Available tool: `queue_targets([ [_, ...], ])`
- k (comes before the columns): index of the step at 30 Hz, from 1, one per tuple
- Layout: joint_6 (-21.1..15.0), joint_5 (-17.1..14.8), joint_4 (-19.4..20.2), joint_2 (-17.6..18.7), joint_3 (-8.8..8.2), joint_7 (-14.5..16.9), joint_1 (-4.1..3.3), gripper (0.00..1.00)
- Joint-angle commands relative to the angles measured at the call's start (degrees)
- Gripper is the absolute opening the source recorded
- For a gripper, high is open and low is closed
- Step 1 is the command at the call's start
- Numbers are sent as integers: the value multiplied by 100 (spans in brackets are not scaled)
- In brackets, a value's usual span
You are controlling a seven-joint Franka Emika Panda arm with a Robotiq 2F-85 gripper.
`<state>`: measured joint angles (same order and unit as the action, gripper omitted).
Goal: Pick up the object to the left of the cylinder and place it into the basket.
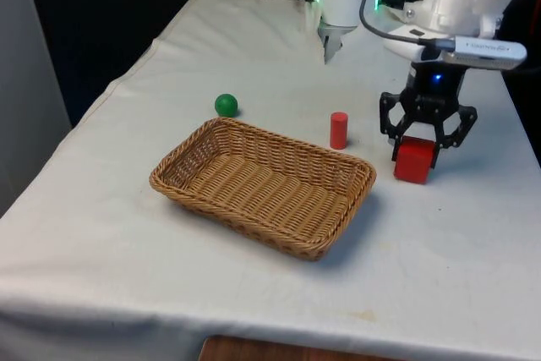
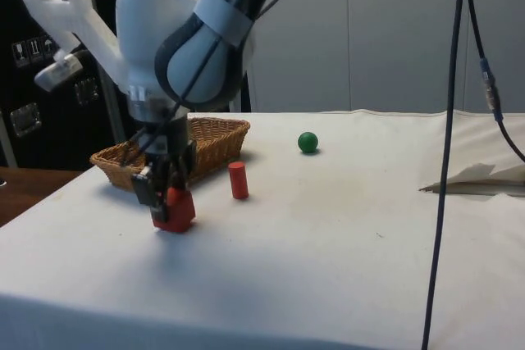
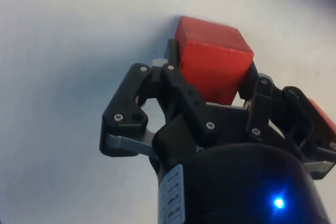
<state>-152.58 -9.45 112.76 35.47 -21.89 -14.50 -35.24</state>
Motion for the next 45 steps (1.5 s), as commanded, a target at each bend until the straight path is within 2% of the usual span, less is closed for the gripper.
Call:
queue_targets([
  [1,115,17,-29,-74,-40,0,0,0],
  [6,350,40,-126,-218,-143,6,-23,0],
  [7,321,6,-132,-201,-115,29,0,0],
  [8,424,57,-149,-281,-178,6,-29,0],
  [14,636,120,-229,-453,-246,0,-29,0],
  [15,579,74,-229,-424,-212,29,-6,0],
  [16,676,126,-246,-481,-264,0,-29,0],
  [19,831,166,-304,-596,-309,6,-29,0],
  [24,1026,252,-361,-773,-372,11,-17,0],
  [25,951,206,-355,-728,-338,29,0,0],
  [26,1066,264,-378,-808,-384,17,-17,0],
  [32,1255,344,-441,-974,-470,52,0,0],
  [40,1387,372,-516,-1077,-688,235,6,0],
  [41,1398,361,-533,-1083,-739,309,29,0],
  [44,1346,327,-539,-1066,-791,355,17,0],
  [45,1392,332,-561,-1077,-814,418,57,0],
])
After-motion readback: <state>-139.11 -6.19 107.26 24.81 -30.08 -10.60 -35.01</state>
